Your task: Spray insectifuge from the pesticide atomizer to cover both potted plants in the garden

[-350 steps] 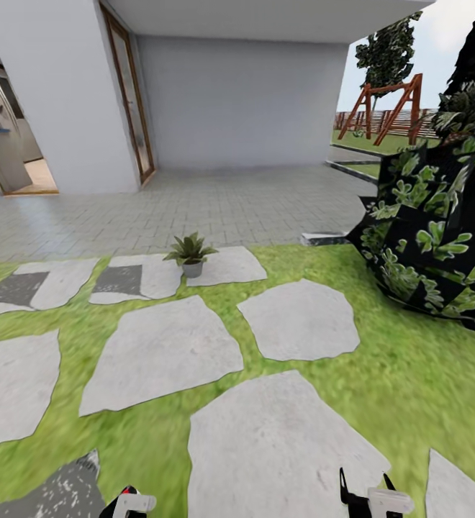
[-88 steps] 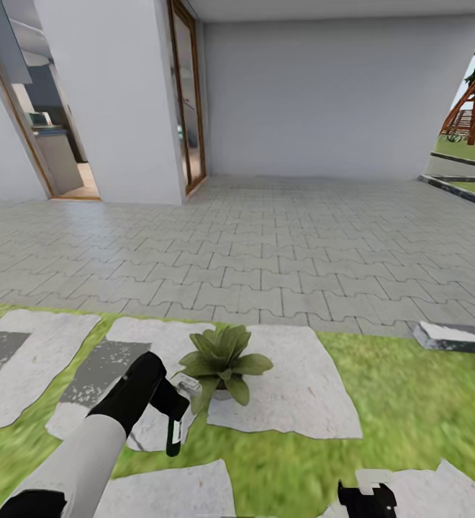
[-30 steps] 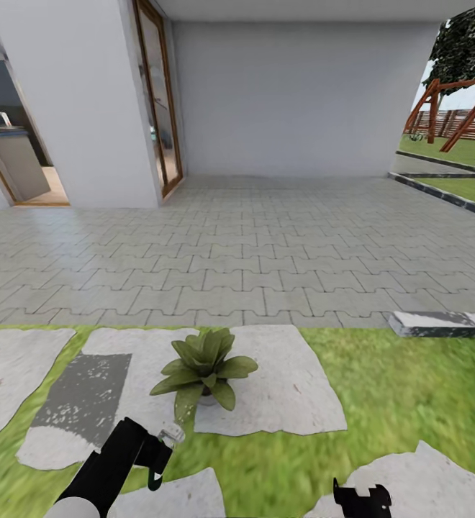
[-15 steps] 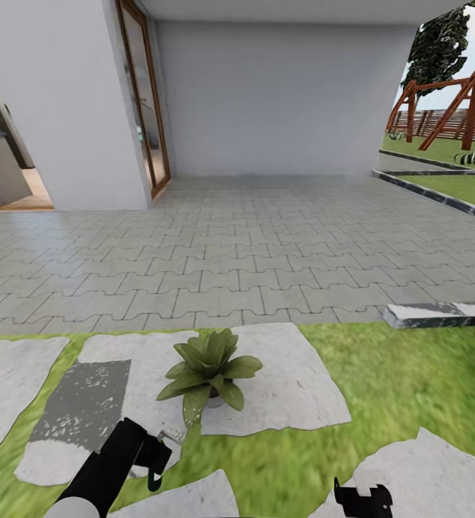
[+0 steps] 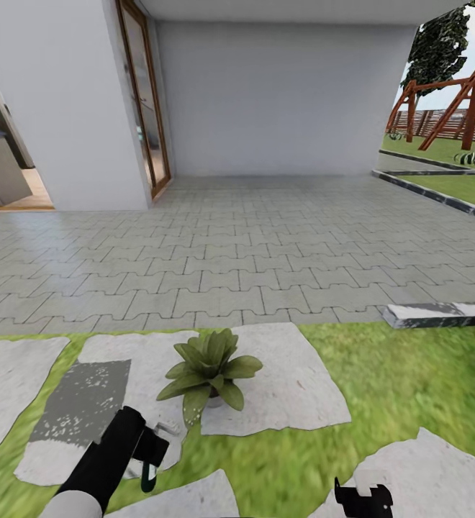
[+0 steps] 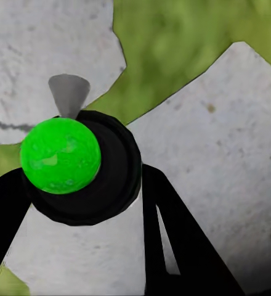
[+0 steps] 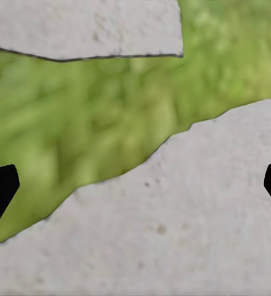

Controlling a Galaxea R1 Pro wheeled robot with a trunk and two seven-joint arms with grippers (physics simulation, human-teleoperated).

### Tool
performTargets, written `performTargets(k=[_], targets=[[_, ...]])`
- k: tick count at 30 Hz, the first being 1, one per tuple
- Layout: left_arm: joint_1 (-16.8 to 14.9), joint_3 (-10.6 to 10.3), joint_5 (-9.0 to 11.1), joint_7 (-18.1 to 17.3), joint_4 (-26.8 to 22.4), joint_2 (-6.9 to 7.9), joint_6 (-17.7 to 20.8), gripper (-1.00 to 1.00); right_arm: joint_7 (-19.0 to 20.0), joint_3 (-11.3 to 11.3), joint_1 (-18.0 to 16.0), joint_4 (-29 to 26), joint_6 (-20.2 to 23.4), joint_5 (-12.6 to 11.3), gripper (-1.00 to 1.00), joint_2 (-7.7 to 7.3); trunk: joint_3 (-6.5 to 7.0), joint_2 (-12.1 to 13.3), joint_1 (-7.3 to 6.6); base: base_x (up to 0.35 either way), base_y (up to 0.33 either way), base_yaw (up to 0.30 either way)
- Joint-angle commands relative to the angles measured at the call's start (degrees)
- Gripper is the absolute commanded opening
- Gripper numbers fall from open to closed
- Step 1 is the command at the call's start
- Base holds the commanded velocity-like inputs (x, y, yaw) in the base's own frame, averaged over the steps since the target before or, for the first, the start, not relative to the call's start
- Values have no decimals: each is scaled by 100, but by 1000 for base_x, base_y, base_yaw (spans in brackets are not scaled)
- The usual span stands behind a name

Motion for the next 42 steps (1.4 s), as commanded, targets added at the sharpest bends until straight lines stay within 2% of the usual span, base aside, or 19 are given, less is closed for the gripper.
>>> performTargets(k=[1,3,5,8,13,22,23,25,26,29,42], targets=[[13,26,-47,-92,-115,3,23,-100,-21,-40,-4,8,-18,61,100,0,-5,-2,-1,0,0,0],[30,35,-38,-299,-395,36,37,-100,-21,-40,-1,8,-18,61,100,0,-5,-2,-1,0,0,0],[41,35,-67,-857,-813,79,31,-100,-21,-40,-6,8,-18,61,100,0,-5,-2,-1,0,0,0],[97,27,-103,-1122,-1181,135,42,-100,-17,-37,-6,8,-18,61,100,0,-5,-2,-1,0,0,0],[324,26,-115,-1169,-1337,186,55,-100,-12,-32,-5,8,-18,61,100,7,-5,-2,-1,0,0,0],[354,18,-157,-1161,-1379,212,98,-100,-12,-32,-5,8,-18,61,100,9,-5,-2,-1,0,0,-148],[354,18,-239,-1160,-1376,214,99,-100,-12,-32,-7,8,-18,61,100,9,-5,-2,-1,0,0,-293],[360,21,-649,-1162,-1334,215,108,-100,-12,-32,-8,8,-18,61,100,9,-5,-2,-1,0,0,-298],[361,40,-768,-1167,-1329,215,111,-100,-12,-32,-6,8,-18,61,100,9,-5,-2,-1,0,0,-276],[363,78,-952,-1181,-1330,215,116,-100,-12,-32,-6,8,-18,61,100,9,-5,-2,-1,0,2,-120],[363,88,-971,-1185,-1371,212,125,-100,-8,-32,-5,1,-18,61,100,8,-5,-2,-1,39,174,-4]])
